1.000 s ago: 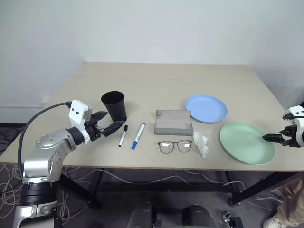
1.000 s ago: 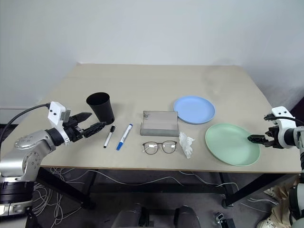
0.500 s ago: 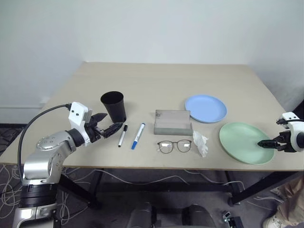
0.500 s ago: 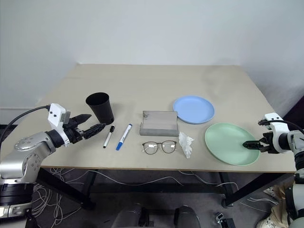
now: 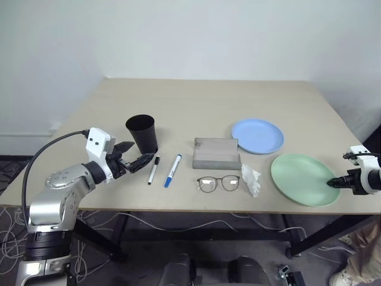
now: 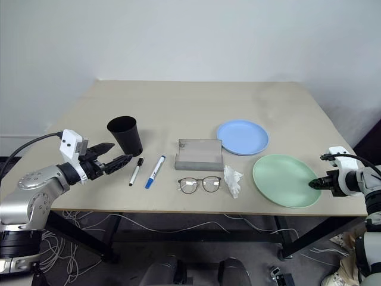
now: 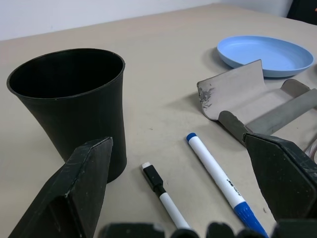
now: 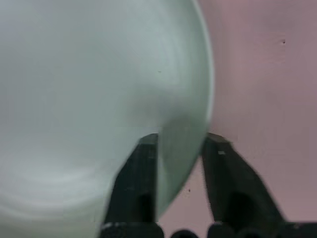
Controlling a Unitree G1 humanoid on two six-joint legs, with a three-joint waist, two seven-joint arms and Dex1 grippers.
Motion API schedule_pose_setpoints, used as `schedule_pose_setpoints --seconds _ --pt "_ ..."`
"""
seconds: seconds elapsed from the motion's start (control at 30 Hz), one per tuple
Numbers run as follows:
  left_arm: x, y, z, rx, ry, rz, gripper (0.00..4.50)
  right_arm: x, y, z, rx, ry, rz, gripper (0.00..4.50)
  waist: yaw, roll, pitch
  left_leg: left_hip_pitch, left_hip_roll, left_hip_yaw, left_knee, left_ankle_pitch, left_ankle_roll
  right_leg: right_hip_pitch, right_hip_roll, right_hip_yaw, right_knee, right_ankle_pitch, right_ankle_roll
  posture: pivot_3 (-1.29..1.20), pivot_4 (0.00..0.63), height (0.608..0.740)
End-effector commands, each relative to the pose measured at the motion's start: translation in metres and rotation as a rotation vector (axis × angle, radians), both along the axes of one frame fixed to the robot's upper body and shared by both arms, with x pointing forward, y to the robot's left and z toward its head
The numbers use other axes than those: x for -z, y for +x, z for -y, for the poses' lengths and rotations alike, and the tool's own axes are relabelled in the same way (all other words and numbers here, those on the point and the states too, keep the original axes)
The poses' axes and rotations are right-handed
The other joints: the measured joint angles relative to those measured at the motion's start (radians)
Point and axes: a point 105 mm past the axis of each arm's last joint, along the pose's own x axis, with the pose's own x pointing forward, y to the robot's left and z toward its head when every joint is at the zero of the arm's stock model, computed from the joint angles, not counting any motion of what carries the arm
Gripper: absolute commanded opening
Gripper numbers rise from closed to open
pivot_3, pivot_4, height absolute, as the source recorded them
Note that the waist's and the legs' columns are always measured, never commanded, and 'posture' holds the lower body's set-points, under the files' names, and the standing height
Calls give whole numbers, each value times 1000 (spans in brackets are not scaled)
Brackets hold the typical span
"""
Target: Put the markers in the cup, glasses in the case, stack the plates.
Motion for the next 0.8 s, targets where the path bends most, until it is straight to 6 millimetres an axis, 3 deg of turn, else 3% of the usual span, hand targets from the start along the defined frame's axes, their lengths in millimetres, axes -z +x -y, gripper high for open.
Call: schedule_pose_setpoints --seconds 0.03,0.37,0.8 --pt "-18 0 -1 2 7 67 4500 -13 10 -4 -10 9 57 83 0 0 0 0 0 0 0 0 0 0 0 0 0 0 0 0 0 700" --pt "-18 2 0 3 5 67 4500 -32 26 -11 -14 39 127 37 5 0 0 0 0 -1 1 0 0 0 0 -1 0 0 0 0 0 700" --pt "-17 4 0 -2 2 67 4500 -91 56 -61 -77 358 282 37 0 4 2 0 0 0 0 0 0 -1 0 0 1 0 0 0 0 700"
